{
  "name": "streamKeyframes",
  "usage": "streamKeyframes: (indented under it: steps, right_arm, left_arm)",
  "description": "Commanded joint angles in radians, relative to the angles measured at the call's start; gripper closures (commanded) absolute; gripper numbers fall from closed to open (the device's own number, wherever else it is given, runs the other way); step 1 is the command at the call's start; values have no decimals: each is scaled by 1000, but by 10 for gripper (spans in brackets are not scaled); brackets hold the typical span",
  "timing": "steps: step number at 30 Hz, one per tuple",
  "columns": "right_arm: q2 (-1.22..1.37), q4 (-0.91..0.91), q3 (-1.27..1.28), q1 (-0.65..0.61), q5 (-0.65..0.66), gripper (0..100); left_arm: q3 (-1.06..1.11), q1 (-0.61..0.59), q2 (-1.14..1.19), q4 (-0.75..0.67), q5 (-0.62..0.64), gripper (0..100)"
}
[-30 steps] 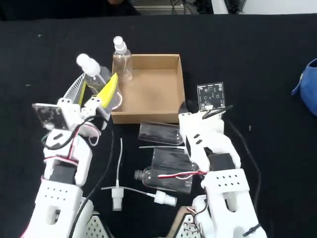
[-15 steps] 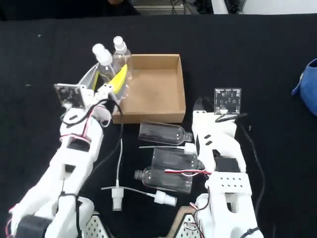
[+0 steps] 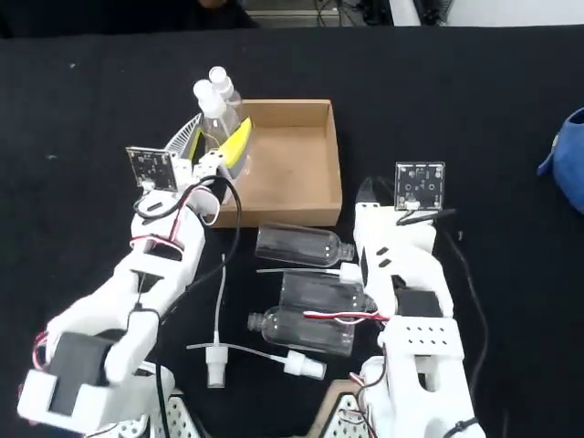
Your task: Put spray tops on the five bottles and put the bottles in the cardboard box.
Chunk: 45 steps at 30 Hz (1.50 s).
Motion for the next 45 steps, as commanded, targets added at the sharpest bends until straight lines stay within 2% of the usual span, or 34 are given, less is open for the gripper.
streamKeyframes:
  steps: [1,15,20,22,36,45]
  right_arm:
    - [-10,-28,-2,-32,0,982]
    - [-10,-28,-4,-32,0,981]
    - [-10,-28,-5,-32,0,981]
    - [-10,-28,-5,-32,0,981]
    - [-10,-28,-4,-32,0,980]
    - [-10,-28,-4,-32,0,980]
  left_arm:
    - [-65,7,55,-98,-8,970]
    - [-120,16,247,-221,-17,970]
    - [-90,5,258,-227,-160,970]
    - [-90,5,258,-227,-175,970]
    - [-88,7,261,-224,-175,970]
    - [-140,5,393,-236,-176,970]
